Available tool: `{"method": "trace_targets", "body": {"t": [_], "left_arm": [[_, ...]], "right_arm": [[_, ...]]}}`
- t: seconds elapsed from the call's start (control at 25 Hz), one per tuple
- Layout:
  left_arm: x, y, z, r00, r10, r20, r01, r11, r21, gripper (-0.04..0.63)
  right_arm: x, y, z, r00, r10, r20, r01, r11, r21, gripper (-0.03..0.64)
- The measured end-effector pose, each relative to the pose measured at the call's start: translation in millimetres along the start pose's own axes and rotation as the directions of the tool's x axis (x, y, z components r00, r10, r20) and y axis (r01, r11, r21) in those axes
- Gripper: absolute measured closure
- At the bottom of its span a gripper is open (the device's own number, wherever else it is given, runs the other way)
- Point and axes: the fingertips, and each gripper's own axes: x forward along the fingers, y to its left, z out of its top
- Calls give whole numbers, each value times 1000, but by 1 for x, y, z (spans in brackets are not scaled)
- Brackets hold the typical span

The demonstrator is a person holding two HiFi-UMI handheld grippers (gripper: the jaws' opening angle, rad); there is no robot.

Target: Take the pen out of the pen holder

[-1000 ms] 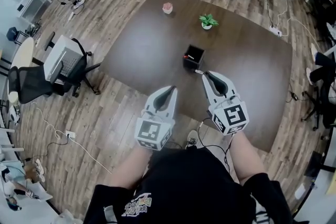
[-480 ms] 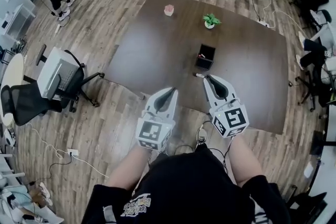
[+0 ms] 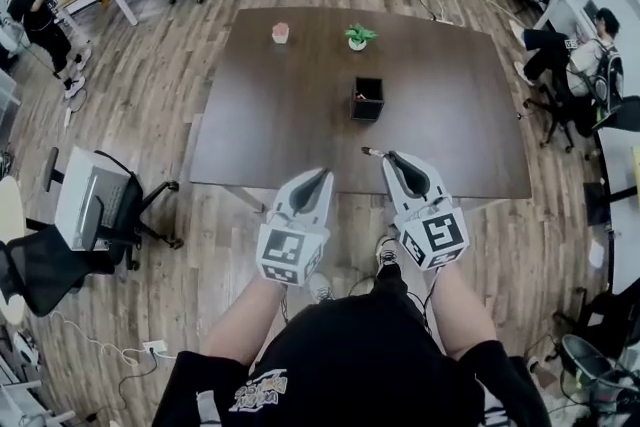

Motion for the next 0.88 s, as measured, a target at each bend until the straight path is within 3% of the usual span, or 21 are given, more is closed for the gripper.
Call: {"method": "trace_targets", "body": {"t": [0.4, 0.88], "left_arm": [[-23, -54, 10, 996, -85, -5, 85, 996, 17, 589], [-45, -135, 10, 1000, 3, 7, -3, 1000, 26, 589]], "right_arm": [[-69, 1, 13, 995, -98, 13, 98, 995, 9, 577], [-145, -8, 16, 999, -13, 43, 13, 1000, 5, 577]]}}
